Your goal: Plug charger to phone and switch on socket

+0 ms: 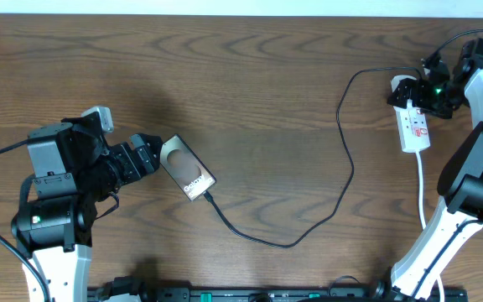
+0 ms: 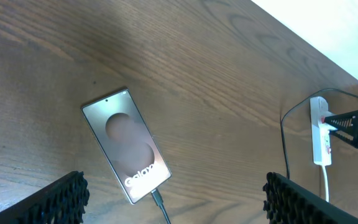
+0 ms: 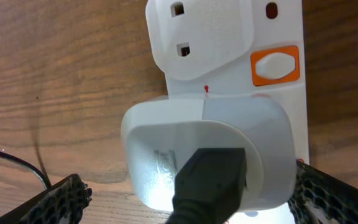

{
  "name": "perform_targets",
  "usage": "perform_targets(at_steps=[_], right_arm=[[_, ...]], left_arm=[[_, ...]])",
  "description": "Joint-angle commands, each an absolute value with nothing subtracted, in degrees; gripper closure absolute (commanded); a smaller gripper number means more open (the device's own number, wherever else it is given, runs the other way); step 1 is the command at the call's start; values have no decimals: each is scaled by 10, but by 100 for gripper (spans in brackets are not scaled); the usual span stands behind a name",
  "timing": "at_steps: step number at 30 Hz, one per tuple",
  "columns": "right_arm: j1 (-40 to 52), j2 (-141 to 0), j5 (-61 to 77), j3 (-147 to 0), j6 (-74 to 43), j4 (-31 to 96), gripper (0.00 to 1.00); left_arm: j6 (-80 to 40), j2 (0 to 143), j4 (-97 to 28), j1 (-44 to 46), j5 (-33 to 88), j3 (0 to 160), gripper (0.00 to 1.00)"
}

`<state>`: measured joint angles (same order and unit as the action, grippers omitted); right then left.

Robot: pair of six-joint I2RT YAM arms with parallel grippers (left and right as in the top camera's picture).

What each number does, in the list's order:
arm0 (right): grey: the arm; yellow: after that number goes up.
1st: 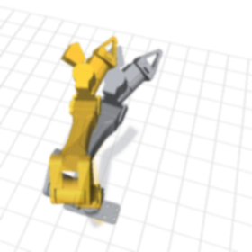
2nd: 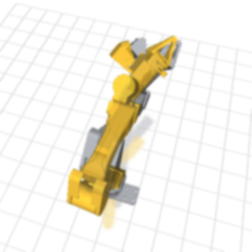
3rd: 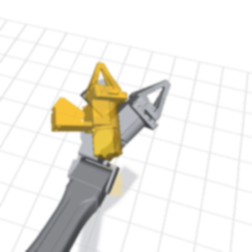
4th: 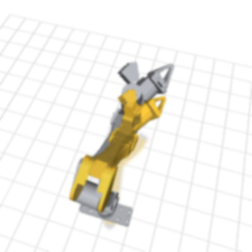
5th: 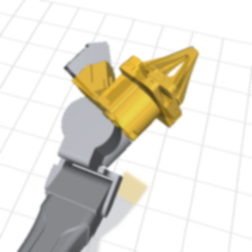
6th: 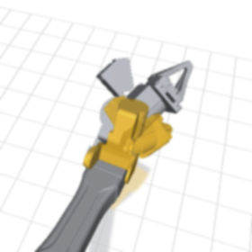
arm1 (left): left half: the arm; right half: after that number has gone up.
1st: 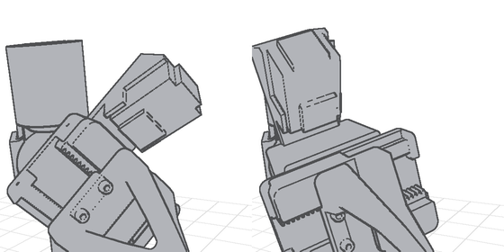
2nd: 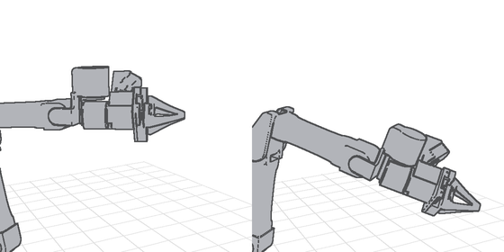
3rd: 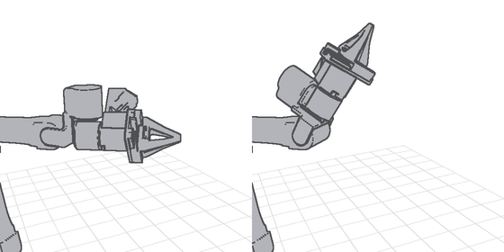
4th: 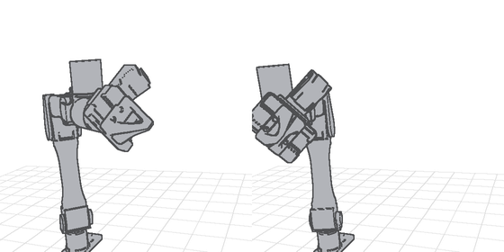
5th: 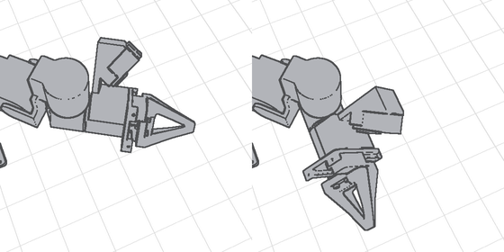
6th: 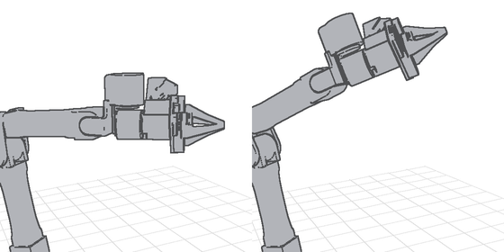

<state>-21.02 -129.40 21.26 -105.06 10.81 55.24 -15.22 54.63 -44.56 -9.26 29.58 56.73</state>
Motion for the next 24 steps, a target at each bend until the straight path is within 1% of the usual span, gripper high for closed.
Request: perform_targets(at_steps=[1, 24], right_arm=[[-192, -1314, 248, -1051, 103, 555, 1], [-170, -1314, 245, -1049, 73, 563, 2]], left_arm=[[-153, 547, -446, -93, 288, 568, 11], [-153, 547, -446, -93, 288, 568, 11]])
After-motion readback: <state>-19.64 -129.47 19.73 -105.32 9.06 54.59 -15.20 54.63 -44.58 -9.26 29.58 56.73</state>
